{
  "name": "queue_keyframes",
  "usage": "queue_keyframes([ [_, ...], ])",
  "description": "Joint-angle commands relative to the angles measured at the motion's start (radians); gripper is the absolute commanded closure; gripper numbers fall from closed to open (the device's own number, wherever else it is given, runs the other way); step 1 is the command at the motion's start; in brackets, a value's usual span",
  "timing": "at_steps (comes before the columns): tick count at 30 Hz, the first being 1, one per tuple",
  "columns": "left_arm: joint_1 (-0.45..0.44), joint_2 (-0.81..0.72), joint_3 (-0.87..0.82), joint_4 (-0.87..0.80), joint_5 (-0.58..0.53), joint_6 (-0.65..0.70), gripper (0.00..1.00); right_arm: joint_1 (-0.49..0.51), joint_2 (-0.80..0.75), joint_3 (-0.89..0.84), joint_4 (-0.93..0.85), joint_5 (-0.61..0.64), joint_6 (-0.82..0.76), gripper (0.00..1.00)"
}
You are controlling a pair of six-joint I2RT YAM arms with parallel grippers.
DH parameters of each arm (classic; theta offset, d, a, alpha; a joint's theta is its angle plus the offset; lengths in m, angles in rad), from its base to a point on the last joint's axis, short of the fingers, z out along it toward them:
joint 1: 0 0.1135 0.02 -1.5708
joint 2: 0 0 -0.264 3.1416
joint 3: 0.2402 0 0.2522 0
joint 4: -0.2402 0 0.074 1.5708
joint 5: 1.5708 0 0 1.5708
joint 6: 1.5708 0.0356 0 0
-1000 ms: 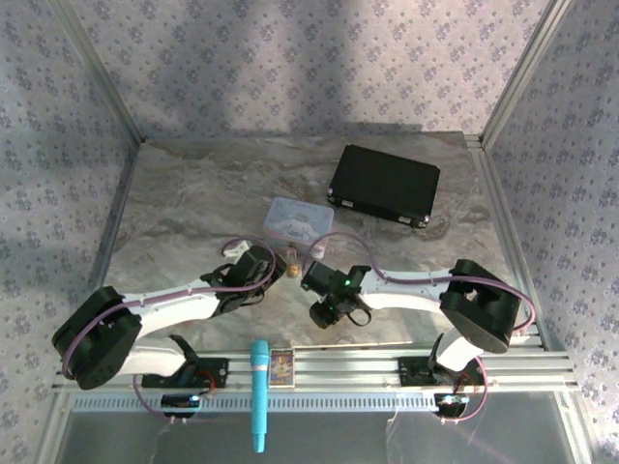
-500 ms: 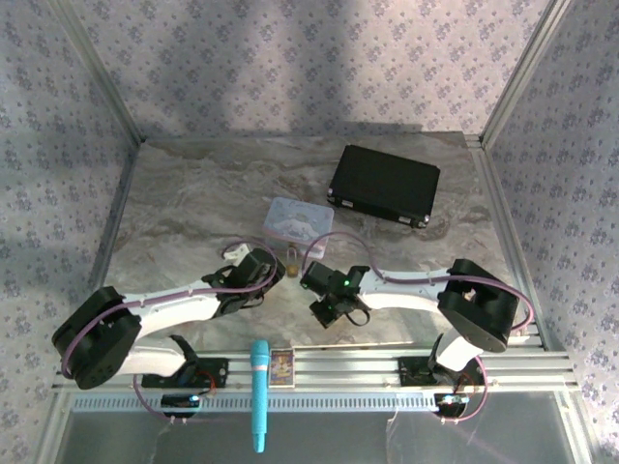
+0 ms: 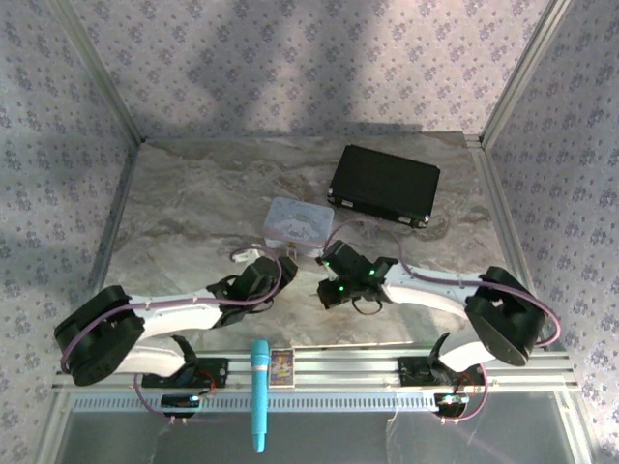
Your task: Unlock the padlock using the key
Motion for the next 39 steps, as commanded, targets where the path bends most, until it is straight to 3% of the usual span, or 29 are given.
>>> queue_keyframes([
  [1,-0.018,-0.065,-0.019,0.160,-0.079,-0.007,0.46,-0.029,-0.067,-0.006,0.073,-0.043,0.105,1.00],
  [11,-0.063,-0.136,0.018,0.174,-0.104,0.148,0.47,-0.075,-0.095,0.040,0.142,-0.053,0.212,1.00],
  [17,-0.066,-0.096,0.055,0.195,-0.047,0.218,0.55,-0.082,-0.072,0.093,0.143,-0.076,0.219,1.00],
  [23,-0.066,-0.051,0.075,0.199,-0.023,0.235,0.56,-0.089,-0.057,0.100,0.167,-0.101,0.223,1.00],
  [32,-0.066,-0.039,0.074,0.156,-0.052,0.196,0.83,-0.091,-0.065,0.054,0.259,-0.125,0.272,1.00],
  [35,-0.066,-0.047,0.079,0.155,-0.055,0.212,1.00,-0.093,-0.066,0.039,0.282,-0.138,0.273,1.00],
  [37,-0.066,-0.060,0.079,0.154,-0.055,0.230,1.00,-0.101,-0.075,0.020,0.311,-0.151,0.277,1.00],
  [38,-0.064,-0.071,0.079,0.151,-0.054,0.243,1.00,-0.110,-0.082,-0.001,0.350,-0.163,0.285,0.91],
  [39,-0.058,-0.088,0.079,0.144,-0.054,0.258,1.00,-0.122,-0.090,-0.023,0.392,-0.178,0.296,0.70],
])
